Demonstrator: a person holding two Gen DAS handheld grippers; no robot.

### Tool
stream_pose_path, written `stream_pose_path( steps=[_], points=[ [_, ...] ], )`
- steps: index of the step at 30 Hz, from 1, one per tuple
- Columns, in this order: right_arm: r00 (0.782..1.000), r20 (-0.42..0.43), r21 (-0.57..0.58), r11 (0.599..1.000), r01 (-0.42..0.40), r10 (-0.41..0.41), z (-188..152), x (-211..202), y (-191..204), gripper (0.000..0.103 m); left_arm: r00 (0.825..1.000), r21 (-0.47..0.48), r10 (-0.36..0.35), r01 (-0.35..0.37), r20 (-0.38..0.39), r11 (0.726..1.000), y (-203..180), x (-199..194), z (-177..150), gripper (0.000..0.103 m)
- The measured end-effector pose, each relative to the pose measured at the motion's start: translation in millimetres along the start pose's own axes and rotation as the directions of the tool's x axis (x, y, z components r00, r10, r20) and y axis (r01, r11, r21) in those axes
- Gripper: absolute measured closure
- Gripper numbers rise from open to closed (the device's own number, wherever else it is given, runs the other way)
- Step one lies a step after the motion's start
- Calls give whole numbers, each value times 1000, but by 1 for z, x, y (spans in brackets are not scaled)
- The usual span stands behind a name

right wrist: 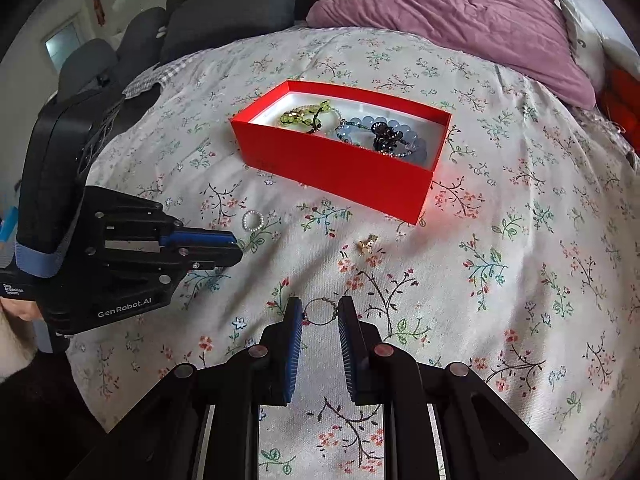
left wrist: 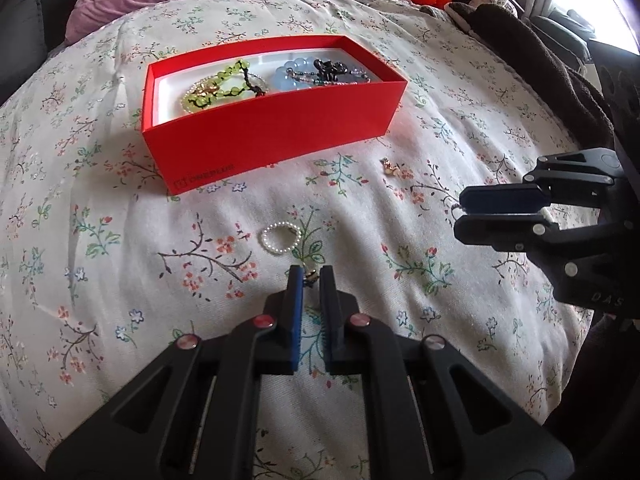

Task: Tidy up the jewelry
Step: 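Carry the ring and earring over the red box with both grippers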

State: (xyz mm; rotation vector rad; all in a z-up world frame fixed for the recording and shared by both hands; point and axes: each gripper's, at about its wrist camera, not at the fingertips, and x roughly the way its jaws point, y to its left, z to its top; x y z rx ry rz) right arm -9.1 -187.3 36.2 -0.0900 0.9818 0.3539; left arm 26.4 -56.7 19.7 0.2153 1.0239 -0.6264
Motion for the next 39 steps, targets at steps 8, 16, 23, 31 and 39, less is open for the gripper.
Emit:
stream_pose_path(
  steps=[8,16,23,31,39],
  points=[
    [1000,28,33,999,3,-4,17,-12,0,85,999,-50,-3,5,40,999,7,-28,15,94],
    [997,73,103,995,14,-22,41,-30,-9,85,993,-98,7,5,118,995,11,-50,39,94],
    [994,108,140,990,16,-31,62,-34,-14,85,988,-178,37,-10,152,984,18,-47,58,94],
    [993,116,217,976,1,-27,81,-19,-24,84,982,-295,77,-23,174,955,28,-34,75,94],
    [992,122,279,960,-11,-25,95,-4,-36,84,979,-332,124,-63,164,941,42,-18,83,94]
  ],
)
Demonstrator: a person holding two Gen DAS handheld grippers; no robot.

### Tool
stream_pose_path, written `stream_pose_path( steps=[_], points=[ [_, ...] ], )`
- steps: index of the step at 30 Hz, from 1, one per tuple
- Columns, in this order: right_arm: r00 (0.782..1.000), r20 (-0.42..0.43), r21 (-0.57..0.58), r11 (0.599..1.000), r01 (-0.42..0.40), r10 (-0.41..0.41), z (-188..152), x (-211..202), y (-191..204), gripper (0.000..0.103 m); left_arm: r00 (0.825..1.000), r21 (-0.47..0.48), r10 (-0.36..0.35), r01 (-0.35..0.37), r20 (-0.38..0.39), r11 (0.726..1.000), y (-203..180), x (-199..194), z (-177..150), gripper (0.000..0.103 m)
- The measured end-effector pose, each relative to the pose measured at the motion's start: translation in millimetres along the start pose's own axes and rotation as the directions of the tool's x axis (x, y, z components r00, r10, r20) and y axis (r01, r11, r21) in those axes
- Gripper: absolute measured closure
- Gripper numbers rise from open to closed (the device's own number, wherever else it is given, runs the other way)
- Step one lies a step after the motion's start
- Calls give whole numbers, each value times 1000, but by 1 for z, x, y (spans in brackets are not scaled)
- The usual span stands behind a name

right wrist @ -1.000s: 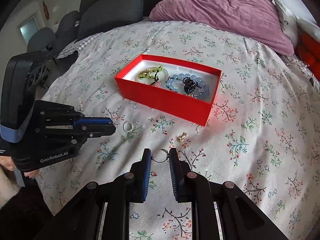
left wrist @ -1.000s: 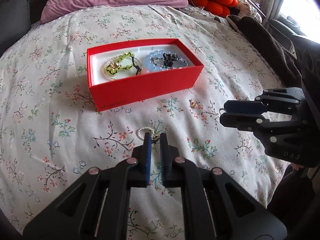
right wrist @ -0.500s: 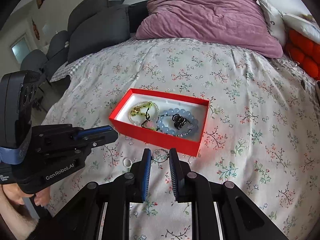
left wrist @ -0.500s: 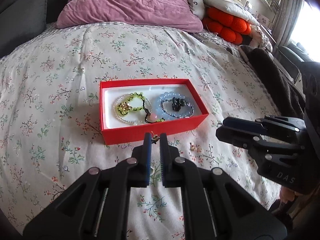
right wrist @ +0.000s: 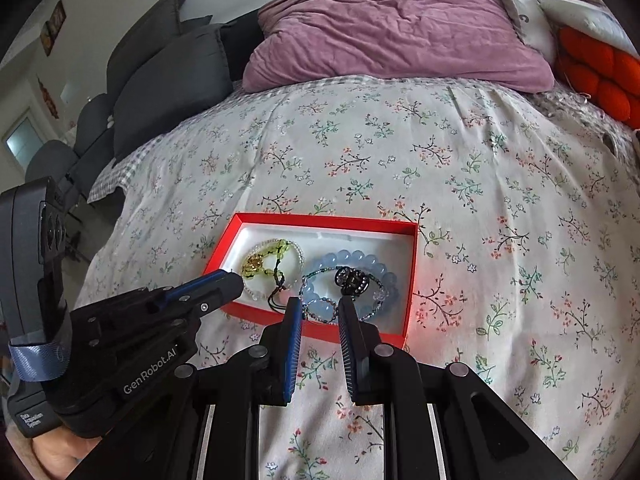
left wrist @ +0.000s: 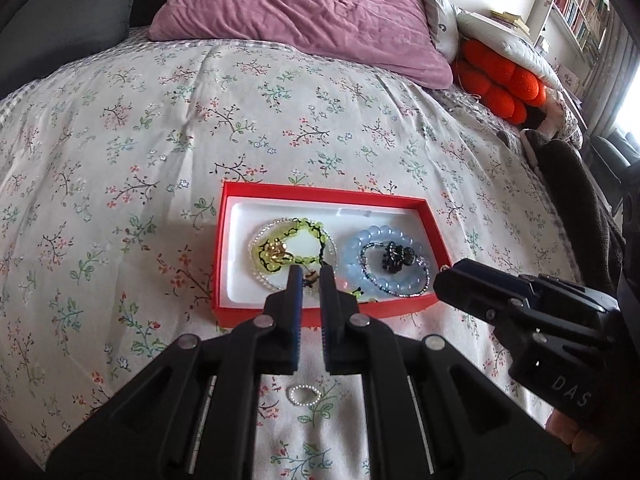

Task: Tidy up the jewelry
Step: 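Carry the ring and earring over the red box with both grippers, then open both grippers to release the ring and earring into the box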

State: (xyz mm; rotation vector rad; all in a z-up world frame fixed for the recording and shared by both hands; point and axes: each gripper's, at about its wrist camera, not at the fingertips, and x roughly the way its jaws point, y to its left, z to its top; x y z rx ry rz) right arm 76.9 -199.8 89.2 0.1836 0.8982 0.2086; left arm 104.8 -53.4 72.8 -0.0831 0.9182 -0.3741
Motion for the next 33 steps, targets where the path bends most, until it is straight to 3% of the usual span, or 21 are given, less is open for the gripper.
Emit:
stream_pose_path(
  steps=[15,24,28,31,33],
  points=[
    [997,-70,129,991,-29,38,8,27,-15,82,1000,-6,4,-4,-3,1000,3,12,3,92],
    [998,-60,120,992,-25,32,8,14,-16,81,999,40,41,-41,5,998,1,0,-1,66],
    [998,-62,98,995,-19,25,5,5,-16,71,998,53,57,-57,1,997,3,-9,-3,52],
    [998,-59,77,997,-7,12,1,-2,-17,50,998,58,64,-64,-3,996,4,-16,-6,48],
    [999,-47,59,998,1,2,-1,-9,-15,47,997,68,71,-70,-6,995,3,-20,-9,44]
  ],
)
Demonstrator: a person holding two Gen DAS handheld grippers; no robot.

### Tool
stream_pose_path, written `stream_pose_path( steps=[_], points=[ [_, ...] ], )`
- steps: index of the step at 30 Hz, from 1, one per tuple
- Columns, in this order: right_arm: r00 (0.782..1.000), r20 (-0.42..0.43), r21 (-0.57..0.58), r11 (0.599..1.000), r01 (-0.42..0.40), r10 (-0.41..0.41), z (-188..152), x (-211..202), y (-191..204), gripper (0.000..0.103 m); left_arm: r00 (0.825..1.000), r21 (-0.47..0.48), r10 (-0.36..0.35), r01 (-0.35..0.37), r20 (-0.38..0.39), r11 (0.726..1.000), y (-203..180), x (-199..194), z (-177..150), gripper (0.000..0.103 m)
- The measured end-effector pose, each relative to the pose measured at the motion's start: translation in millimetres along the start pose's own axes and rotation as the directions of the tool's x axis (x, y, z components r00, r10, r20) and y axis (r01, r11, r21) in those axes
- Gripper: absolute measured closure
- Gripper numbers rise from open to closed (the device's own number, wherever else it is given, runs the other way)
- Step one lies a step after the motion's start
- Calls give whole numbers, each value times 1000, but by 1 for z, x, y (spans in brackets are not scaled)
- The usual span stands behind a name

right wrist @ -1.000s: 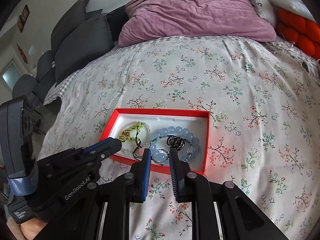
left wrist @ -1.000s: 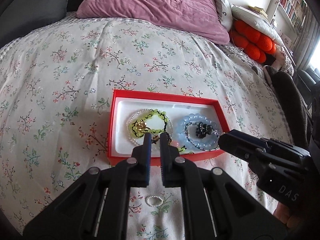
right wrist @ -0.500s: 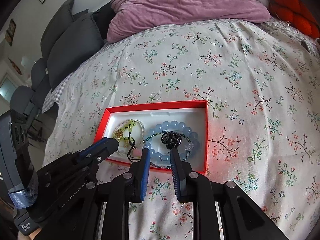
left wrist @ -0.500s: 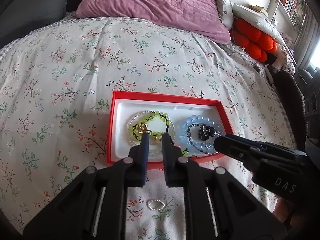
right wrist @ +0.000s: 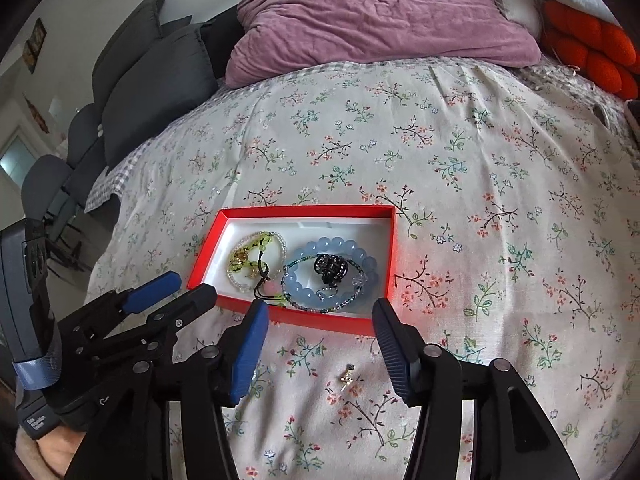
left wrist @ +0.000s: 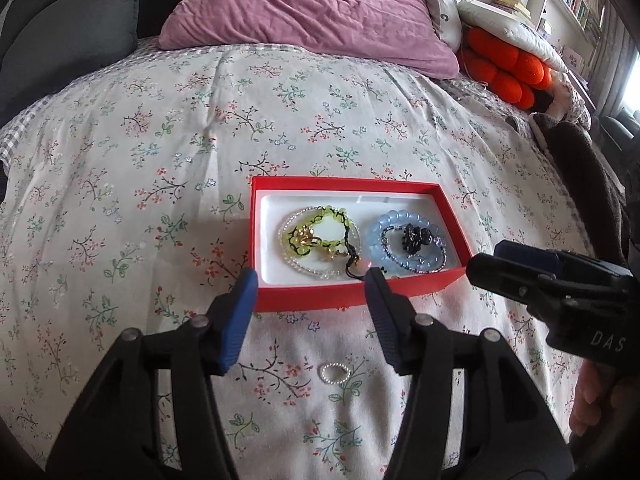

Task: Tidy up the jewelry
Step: 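Open both grippers to release the ring and earring into the box, then move the left gripper to the pearl ring and grasp it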

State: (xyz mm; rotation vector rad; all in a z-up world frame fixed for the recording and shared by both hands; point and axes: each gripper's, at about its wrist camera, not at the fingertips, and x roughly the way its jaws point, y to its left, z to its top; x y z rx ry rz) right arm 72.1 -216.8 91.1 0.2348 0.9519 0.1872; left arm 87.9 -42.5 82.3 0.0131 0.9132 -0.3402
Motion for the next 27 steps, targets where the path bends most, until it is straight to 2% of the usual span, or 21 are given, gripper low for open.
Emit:
stream_pose_path(
  steps=[4,11,17,27],
  points=[
    [1000,5,-23,1000,1,0,-6,-11,2,46,1000,26,20,-20,-5,999,-2,-8,-6,34],
    [1000,11,-64,998,24,-24,-14,-24,8,32,999,25,39,-38,-33,999,-1,-18,-14,19],
    [998,5,-95,994,58,-58,-25,-27,10,23,996,41,37,-34,-86,999,-2,-19,-24,14],
    [988,-50,-171,976,137,-148,-51,-19,2,20,984,80,57,-44,-169,996,7,-9,-51,13]
  ],
)
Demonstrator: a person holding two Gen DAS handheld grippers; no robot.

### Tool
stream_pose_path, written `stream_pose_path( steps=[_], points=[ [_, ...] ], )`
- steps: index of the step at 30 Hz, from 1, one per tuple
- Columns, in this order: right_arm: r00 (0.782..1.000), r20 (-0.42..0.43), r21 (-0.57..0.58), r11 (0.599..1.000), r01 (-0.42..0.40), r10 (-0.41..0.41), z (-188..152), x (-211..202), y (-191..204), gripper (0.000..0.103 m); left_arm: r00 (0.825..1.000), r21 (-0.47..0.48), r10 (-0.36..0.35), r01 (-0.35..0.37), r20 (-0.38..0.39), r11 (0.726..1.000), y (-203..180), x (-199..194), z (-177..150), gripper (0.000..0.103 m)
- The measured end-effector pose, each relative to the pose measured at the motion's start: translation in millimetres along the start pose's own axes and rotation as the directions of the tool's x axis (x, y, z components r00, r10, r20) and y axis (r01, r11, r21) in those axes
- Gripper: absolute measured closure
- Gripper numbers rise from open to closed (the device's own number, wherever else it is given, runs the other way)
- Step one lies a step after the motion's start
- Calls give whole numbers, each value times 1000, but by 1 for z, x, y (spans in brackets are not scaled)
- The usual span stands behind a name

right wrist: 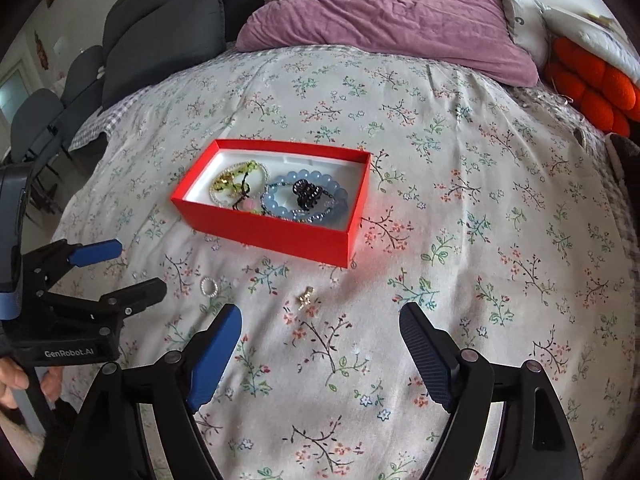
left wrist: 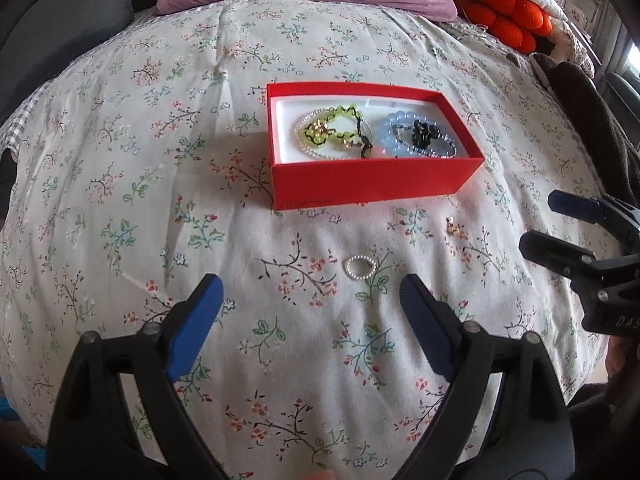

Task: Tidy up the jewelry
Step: 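Move the left gripper to the pearl ring and grasp it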

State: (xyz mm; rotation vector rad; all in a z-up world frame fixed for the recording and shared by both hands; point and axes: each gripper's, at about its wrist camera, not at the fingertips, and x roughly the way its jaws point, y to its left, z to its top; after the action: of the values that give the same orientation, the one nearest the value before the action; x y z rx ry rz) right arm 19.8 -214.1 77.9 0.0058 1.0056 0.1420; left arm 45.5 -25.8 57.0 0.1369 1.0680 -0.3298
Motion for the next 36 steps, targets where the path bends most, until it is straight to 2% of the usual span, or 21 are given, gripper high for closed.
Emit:
stream_pose_path(
  steps=[6,12,17,24,30,32,36],
  points=[
    [997,-61,-47,998,37,-40,-20,15,-5,20,999,28,23,-22,-45,999,1,14,-14,13],
    [993,-98,-90,994,55,-64,-35,23,-4,20,998,73,22,-18,-53,997,-4,23,-23,13],
    [990,-123,-114,992,58,-72,-43,33,-1,20,998,129,-5,13,-59,992,-12,36,-29,13],
    [982,-161,-179,982,66,-95,-51,50,7,20,998,186,-63,63,-5,981,-23,44,-29,13],
    [983,-167,-161,986,51,-78,-50,57,4,18,993,214,-111,101,36,972,-26,49,-25,24],
    [983,-168,-157,987,47,-73,-49,59,2,17,991,220,-125,112,46,969,-27,49,-24,32],
    [984,-163,-152,987,42,-67,-50,61,2,16,988,234,-141,123,64,964,-32,50,-22,39]
  ],
)
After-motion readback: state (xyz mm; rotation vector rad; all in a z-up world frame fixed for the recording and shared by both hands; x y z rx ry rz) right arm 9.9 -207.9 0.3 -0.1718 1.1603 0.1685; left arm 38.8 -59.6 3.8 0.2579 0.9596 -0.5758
